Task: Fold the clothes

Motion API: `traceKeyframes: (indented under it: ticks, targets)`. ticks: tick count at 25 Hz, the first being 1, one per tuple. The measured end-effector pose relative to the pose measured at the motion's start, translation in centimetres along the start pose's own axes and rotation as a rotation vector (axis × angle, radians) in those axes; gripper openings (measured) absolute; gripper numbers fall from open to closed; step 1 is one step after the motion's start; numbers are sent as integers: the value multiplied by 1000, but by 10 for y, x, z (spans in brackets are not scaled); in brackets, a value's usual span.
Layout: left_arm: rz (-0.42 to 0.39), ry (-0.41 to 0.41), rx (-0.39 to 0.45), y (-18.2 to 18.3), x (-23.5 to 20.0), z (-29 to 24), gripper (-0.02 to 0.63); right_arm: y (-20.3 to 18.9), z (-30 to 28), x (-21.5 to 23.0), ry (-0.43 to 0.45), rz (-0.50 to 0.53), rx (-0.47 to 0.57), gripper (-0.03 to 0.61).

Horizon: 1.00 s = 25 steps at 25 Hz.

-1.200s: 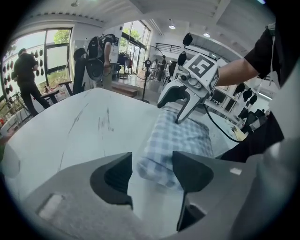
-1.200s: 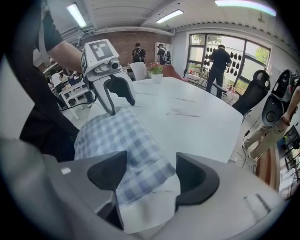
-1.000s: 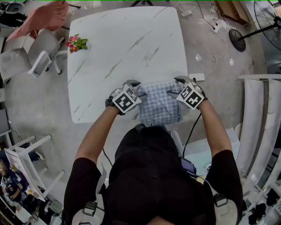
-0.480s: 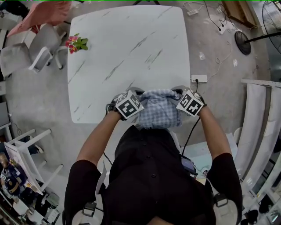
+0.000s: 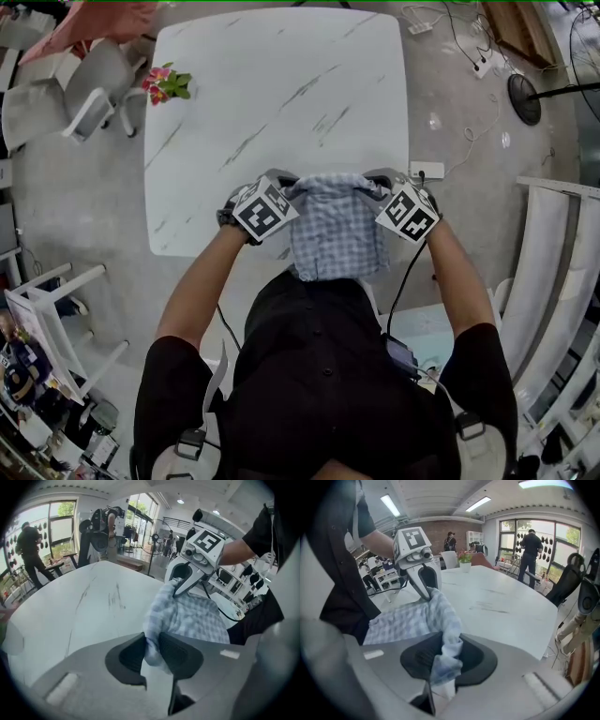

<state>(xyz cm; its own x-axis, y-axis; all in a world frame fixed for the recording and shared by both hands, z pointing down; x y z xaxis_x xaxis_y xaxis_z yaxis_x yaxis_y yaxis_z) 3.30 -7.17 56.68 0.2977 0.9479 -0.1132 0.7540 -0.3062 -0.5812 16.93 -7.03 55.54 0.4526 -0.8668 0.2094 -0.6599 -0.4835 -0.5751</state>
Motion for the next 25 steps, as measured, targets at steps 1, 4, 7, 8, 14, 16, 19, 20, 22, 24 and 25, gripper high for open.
traceKeyframes:
  ticks: [1, 4, 7, 8, 14, 16, 19, 20, 22, 24, 25]
  targets:
    - [14, 16, 13, 2, -9, 3, 98, 6, -1, 5, -13, -1, 11, 89]
    - [23, 68, 14, 7, -33, 10, 98, 25, -6, 22, -62, 18, 28, 89]
    - [9, 135, 2, 19, -58, 18, 98, 44, -7, 42, -126, 24, 47, 89]
    - [9, 152, 5, 23, -67, 20, 98, 51, -6, 50, -148, 26, 53, 89]
    - [34, 201, 15, 34, -117, 25, 104, 83, -16, 89, -204, 63, 54, 92]
    - [50, 210, 8, 34, -128, 22, 109, 87, -22, 99, -197, 70, 44, 92]
    - [69, 211, 2, 32, -139, 16, 112, 86, -32, 112, -176, 69, 23, 94]
    - [78, 205, 3, 31, -142, 13, 112, 85, -36, 115, -168, 68, 17, 95]
    - [97, 194, 2, 26, -147, 9, 114, 84, -43, 119, -152, 71, 5, 100]
    - [114, 199, -3, 21, -153, 7, 115, 81, -49, 124, -141, 78, -9, 111]
    - [125, 207, -4, 19, -156, 7, 122, 80, -50, 128, -140, 79, -13, 125]
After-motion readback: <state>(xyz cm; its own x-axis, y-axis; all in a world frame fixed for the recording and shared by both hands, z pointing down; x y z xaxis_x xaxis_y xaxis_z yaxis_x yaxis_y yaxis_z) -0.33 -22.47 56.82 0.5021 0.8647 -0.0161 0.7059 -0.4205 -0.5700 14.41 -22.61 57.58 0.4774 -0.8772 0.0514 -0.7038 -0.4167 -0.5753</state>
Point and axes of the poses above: the fingertips, and each gripper's own axes: z backward along the fingers, x to its right, y out of its top, the point moved 3 cm from there along z, backward along the fingers, and after that the axes turned 11 degrees about -z, right-handed, at the moved point
